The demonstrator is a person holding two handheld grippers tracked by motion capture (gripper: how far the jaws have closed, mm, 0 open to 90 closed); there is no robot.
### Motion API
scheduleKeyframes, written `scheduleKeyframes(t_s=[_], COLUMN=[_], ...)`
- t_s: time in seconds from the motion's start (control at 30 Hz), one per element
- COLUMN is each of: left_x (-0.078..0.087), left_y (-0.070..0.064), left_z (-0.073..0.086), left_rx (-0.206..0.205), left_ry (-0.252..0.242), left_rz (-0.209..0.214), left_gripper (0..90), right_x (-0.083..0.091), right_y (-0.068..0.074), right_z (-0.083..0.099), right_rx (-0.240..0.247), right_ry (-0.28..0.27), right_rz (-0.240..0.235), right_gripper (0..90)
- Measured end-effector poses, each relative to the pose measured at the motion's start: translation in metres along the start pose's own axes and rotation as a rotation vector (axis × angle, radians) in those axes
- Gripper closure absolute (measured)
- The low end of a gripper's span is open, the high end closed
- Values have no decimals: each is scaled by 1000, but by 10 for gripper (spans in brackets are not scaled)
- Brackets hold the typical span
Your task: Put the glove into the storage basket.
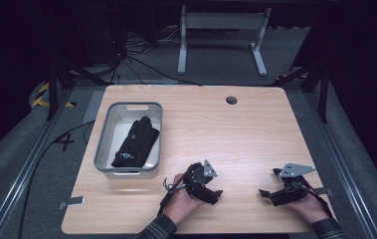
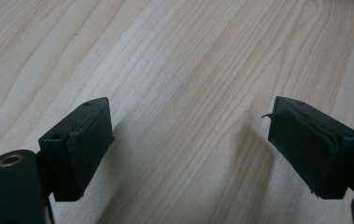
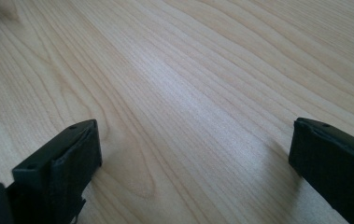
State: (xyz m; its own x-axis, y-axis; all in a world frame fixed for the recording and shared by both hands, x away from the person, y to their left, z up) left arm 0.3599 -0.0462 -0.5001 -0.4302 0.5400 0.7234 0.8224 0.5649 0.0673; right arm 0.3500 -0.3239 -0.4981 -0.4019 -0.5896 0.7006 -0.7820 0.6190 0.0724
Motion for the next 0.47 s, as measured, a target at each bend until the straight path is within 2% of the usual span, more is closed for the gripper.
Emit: scheduleKeyframes(t_s=[0.1,0.2,0.4,0.47], left_x=[-2,-2,-3,-3], left_y=[-2,-2,-3,-3], left_z=[2,2,2,3], left_rx=[-6,-10,-19,-14], left_ry=[-24,-25,-18,-1], left_rz=[-9,-7,-3,-7], left_gripper=[97,87,49,19], right_x=[0,0,0,0], right_y=[0,0,0,0], right_z=[0,0,0,0], right_rx=[0,0,0,0], right_ry=[0,0,0,0], right_rz=[0,0,0,0], right_gripper=[28,28,28,29])
Point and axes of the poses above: each handheld gripper's, and its own axes: x roughly backward along the jaws, z roughly out of its underside, y roughly to its left, the point moved 4 cm from there along -x, roughly forward along the jaws, and after that the axes turned 8 degrees about -z, right-handed, at the moved point
